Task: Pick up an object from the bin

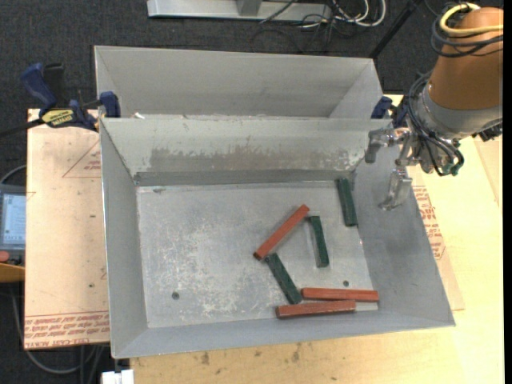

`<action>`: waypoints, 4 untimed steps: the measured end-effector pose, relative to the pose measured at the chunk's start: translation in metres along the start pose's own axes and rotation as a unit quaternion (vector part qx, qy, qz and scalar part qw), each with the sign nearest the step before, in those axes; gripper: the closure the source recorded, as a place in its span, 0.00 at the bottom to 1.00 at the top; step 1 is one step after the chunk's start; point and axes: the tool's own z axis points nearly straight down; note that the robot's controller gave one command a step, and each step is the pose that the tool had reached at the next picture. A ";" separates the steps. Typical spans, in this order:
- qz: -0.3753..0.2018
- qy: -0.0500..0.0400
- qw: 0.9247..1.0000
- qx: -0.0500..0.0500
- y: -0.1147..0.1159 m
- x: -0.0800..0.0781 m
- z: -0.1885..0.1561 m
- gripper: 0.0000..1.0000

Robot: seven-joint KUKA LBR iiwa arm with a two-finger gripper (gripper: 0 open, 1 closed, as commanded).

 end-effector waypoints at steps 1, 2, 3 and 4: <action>-0.088 0.004 0.996 -0.002 0.047 0.048 0.140 0.00; -0.085 0.002 0.996 -0.001 0.061 0.078 0.152 0.00; -0.085 0.001 0.996 0.000 0.060 0.076 0.150 1.00; -0.085 0.000 0.996 -0.001 0.061 0.076 0.151 0.00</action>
Offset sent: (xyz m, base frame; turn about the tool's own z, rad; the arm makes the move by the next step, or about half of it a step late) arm -0.0460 0.0448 -0.1352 -0.1777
